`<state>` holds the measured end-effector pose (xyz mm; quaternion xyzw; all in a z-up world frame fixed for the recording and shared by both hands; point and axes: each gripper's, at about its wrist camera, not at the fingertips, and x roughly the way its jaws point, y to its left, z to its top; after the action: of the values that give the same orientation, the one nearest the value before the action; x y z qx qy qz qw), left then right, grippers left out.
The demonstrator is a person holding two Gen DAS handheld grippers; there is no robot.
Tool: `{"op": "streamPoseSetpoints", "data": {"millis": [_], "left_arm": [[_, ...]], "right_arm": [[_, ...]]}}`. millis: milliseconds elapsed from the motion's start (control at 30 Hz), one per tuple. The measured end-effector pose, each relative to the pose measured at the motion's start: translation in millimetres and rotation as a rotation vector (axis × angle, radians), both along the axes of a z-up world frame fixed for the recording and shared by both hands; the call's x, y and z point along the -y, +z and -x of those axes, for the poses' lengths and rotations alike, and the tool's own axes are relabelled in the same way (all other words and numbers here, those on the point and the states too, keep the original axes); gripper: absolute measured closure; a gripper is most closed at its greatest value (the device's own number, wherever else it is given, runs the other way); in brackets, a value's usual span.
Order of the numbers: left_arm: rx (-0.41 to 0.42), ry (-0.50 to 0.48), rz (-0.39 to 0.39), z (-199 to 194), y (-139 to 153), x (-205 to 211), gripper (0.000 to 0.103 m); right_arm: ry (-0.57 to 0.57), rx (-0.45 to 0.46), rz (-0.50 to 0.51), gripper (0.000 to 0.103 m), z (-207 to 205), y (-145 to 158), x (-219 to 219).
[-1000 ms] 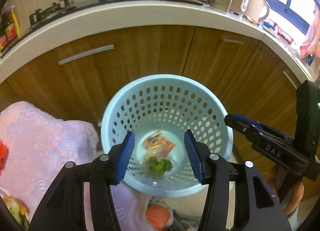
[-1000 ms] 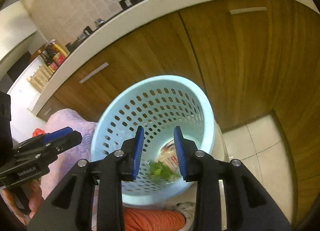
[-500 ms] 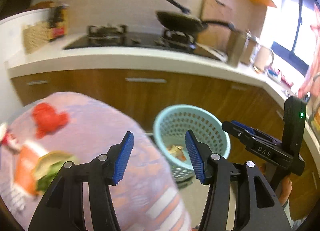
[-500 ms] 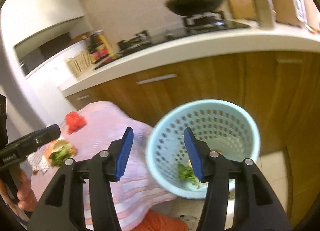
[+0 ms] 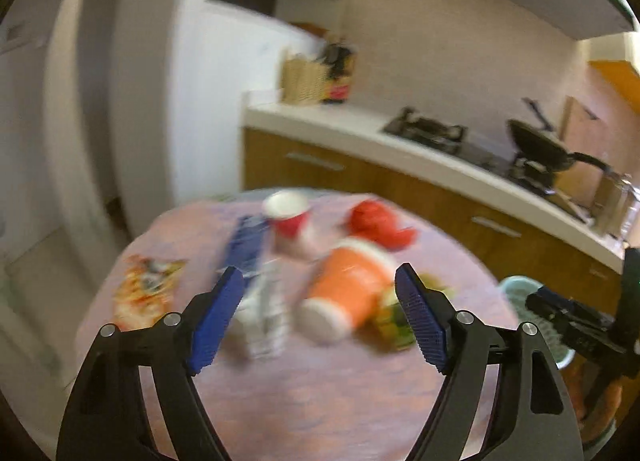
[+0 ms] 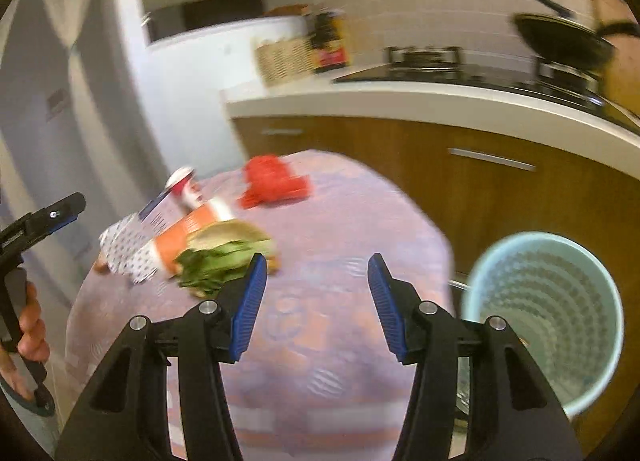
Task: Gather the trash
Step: 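Grasp the polka-dot napkin with the left tool while the right tool grasps bok choy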
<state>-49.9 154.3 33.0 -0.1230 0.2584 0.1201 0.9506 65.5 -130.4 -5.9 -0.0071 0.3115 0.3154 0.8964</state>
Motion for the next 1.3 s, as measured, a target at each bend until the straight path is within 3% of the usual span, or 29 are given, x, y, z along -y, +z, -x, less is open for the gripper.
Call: {"op": "streamPoseSetpoints", "data": {"millis": [200, 300, 400, 500, 567, 633, 767, 1000, 1300], "left_arm": [[-0.114, -0.015, -0.002, -19.7, -40.3, -18.3, 0.027], [-0.141, 0.009, -0.022, -30.3, -52.4, -22.0, 0.027], [-0.146, 0.035, -0.024, -39.4, -59.8, -24.4, 0.034], [-0.160, 0.061, -0.056, -48.0, -62.9, -23.5, 0.059], [-0.181, 0.055, -0.037, -49.4, -69.0, -26.1, 0.087], [-0.181, 0.051, -0.012, -49.3, -74.1, -28.3, 0.092], [-0.126, 0.056, 0.010, -40.7, -77.1, -29.2, 0.096], [-0.052, 0.052, -0.044, -30.0, -70.2, -18.4, 0.097], [0.001, 0.056, 0.023, -18.5, -68.2, -29.6, 0.097]], "right_arm": [[0.121, 0.006, 0.086, 0.054, -14.4, -12.2, -58.4], [0.169, -0.009, 0.112, 0.054, -22.1, -13.5, -74.0], [0.271, -0.025, 0.134, 0.054, -22.8, -11.9, -89.4], [0.365, -0.057, 0.169, 0.054, -23.6, -13.3, -105.0], [0.363, -0.060, 0.193, 0.054, -28.6, -14.3, -111.2], [0.375, -0.101, 0.189, 0.054, -37.5, -16.3, -113.8], [0.404, -0.171, 0.215, 0.054, -49.6, -21.2, -118.8], [0.438, -0.158, 0.293, 0.054, -32.0, -22.0, -118.2], [0.485, -0.215, 0.281, 0.054, -3.4, -34.2, -98.5]]}}
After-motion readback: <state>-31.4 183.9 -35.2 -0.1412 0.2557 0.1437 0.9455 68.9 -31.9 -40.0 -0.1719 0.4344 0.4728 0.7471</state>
